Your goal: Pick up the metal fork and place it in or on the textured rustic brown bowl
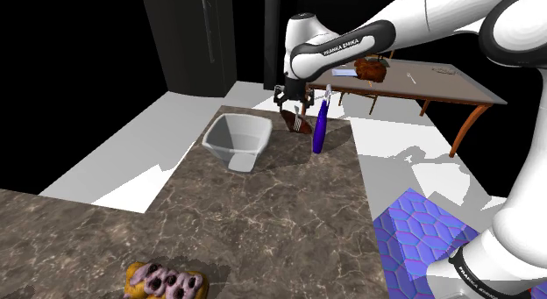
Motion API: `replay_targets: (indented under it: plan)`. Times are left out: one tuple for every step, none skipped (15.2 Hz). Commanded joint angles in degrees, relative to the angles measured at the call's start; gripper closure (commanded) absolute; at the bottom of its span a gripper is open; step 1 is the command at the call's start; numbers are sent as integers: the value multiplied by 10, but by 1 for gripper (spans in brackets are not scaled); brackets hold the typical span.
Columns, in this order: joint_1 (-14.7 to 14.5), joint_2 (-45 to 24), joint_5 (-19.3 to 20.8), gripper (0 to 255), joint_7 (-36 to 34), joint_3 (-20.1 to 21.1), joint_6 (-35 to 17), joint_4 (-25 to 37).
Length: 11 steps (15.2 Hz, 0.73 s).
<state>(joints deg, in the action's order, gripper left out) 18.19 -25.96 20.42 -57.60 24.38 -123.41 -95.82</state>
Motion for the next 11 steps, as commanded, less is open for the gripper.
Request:
replay_targets:
  plan:
    - [2,17,-9,0,6,5,20,4]
    - [3,26,-15,0,9,8,35,11]
    - [3,33,-19,0,11,10,46,16]
    - [3,33,-19,0,11,10,46,16]
    - [3,33,-19,0,11,10,46,16]
    - [3,33,-19,0,11,10,46,16]
    - [3,33,-19,0,11,10,46,16]
    - [3,33,-19,0,11,10,46,16]
    - [3,33,-19,0,11,10,46,16]
    - [3,33,-19,0,11,10,46,16]
    - [3,33,-19,0,11,10,46,16]
